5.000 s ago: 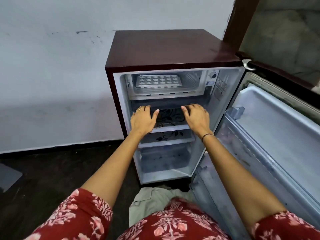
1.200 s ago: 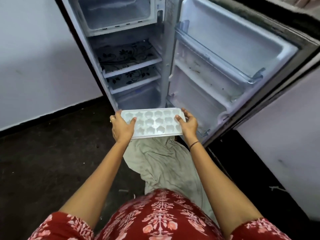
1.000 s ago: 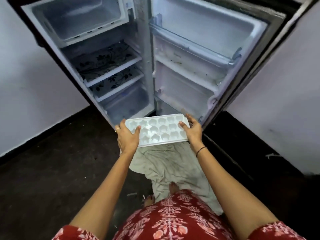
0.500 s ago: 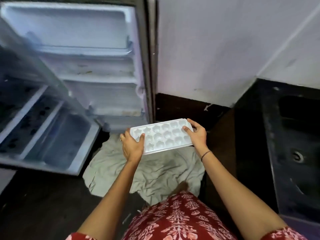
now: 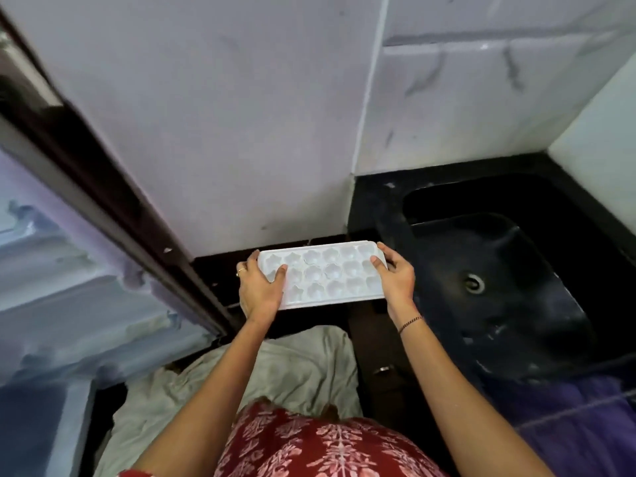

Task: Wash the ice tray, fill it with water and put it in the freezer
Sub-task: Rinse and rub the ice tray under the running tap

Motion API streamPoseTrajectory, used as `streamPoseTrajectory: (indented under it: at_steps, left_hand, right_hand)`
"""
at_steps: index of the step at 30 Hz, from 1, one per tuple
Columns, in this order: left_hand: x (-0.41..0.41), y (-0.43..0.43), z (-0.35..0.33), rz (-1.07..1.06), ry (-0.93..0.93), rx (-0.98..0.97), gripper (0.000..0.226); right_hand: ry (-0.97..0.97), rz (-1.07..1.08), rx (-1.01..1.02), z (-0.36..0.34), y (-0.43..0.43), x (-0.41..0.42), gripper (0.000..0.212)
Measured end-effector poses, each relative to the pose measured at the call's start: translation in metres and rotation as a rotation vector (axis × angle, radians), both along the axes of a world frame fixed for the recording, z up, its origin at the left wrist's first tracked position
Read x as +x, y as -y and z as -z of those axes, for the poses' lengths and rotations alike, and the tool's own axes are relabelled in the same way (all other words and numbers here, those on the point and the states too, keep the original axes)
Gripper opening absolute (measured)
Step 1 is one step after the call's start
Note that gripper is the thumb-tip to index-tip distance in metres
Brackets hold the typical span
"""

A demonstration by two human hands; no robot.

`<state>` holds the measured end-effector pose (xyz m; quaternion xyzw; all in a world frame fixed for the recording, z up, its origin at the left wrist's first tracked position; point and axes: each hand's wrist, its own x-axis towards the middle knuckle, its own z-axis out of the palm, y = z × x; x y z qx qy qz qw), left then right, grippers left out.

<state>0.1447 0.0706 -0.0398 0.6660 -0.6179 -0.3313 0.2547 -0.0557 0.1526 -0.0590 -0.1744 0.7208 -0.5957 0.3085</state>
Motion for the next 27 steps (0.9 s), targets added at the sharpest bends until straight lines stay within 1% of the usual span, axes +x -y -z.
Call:
streamPoseTrajectory:
  at_steps: [6, 12, 18, 24, 27]
  left_hand:
    - [-0.086, 0.026, -0.010, 0.210, 0.130, -0.114, 0.060]
    - [-0.171, 0.048, -0.011, 0.451, 0.230, -0.232, 0.060]
    - [-0.253, 0.068, -0.010, 0.707, 0.230, -0.283, 0.065]
    - [-0.333, 0.076, -0.015, 0.969, 0.209, -0.330, 0.064]
    - [-0.365, 0.076, -0.015, 1.090, 0.187, -0.357, 0.062]
  right_hand:
    - [-0.027, 0.229, -0.044, -0.012, -0.016, -0.062, 0.036]
    - [0.000, 0.459, -0.063, -0.011, -0.031, -0.112, 0.038]
    - [-0.002, 0.711, -0.028, -0.002, -0.040, -0.155, 0.039]
    - [0.060, 0.985, -0.015, -0.001, -0.051, -0.184, 0.053]
    - [0.142, 1.109, -0.024, 0.003, -0.059, -0.195, 0.044]
